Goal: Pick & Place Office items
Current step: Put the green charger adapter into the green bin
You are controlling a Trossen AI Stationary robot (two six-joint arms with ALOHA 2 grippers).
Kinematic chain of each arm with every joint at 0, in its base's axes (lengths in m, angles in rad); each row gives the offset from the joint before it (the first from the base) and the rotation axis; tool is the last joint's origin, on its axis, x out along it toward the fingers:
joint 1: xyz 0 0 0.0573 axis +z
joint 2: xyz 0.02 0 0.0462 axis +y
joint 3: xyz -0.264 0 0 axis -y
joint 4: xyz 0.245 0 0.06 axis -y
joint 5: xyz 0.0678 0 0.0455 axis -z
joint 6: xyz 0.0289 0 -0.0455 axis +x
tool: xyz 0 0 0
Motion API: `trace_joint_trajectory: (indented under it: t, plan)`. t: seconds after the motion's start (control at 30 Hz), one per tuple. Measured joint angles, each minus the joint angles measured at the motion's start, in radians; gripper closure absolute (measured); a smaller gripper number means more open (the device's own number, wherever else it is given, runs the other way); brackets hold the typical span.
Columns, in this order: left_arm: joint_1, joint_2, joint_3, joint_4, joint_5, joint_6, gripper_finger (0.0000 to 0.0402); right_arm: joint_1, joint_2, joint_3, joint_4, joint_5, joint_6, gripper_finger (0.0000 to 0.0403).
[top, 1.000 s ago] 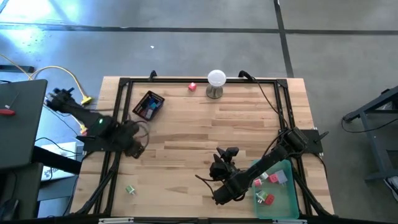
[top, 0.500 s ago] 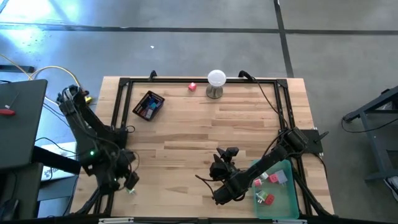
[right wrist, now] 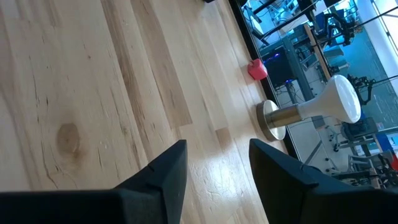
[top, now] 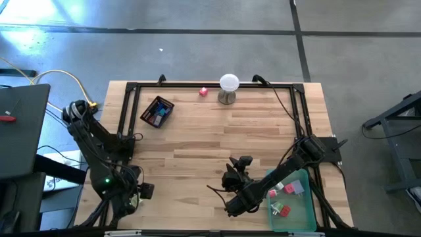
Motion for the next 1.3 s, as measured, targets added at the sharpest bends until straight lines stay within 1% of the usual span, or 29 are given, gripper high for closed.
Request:
trace_joint_trajectory:
  t: [0.17,0.27,0.37,0.47,0.53,0.6,0.67,0.77,0.83,0.9,1.03,1.17,1.23,1.3]
  plan:
    - [0.006,0.040,0.000,0.030,0.007,-0.014,0.0119,0.000,0.000,0.000,0.002,0.000,0.000,0.0243]
    - [0.005,0.055,0.000,0.058,0.055,-0.014,0.0119,0.002,0.000,0.000,0.001,-0.001,0.000,0.0243]
    - [0.005,0.062,0.000,0.070,0.093,0.035,0.0119,0.006,0.000,0.000,0.001,-0.001,-0.010,0.0243]
    - [0.015,0.061,0.000,0.070,0.096,0.125,0.0119,0.010,0.000,0.000,0.001,-0.008,-0.023,0.0243]
    - [0.028,0.059,0.000,0.069,0.100,0.233,0.0119,0.014,0.000,0.000,0.001,-0.008,-0.023,0.0243]
    - [0.054,0.059,0.000,0.068,0.120,0.386,0.0121,0.014,0.000,0.000,0.003,-0.008,-0.023,0.0243]
    - [0.086,0.059,0.000,0.072,0.142,0.581,0.0125,0.014,0.000,0.000,0.008,-0.008,-0.023,0.0243]
    - [0.127,0.059,0.000,0.082,0.208,0.909,0.0132,0.014,0.000,0.000,0.027,-0.008,-0.026,0.0243]
    - [0.132,0.059,0.000,0.083,0.239,1.106,0.0135,0.013,0.000,0.000,0.038,-0.008,-0.026,0.0243]
    - [0.124,0.059,0.000,0.085,0.261,1.258,0.0135,0.011,0.000,0.000,0.040,-0.008,-0.026,0.0243]
    - [0.096,0.059,0.000,0.086,0.256,1.478,0.0135,0.004,0.000,0.000,0.046,-0.010,-0.026,0.0243]
    - [0.050,0.059,-0.001,0.086,0.224,1.712,0.0135,-0.007,0.000,0.000,0.069,-0.026,-0.041,0.0243]
    - [0.025,0.059,-0.003,0.086,0.191,1.780,0.0135,-0.013,0.000,0.000,0.088,-0.040,-0.060,0.0243]
    - [0.004,0.059,-0.003,0.089,0.168,1.808,0.0135,-0.017,0.000,0.000,0.112,-0.053,-0.080,0.0243]
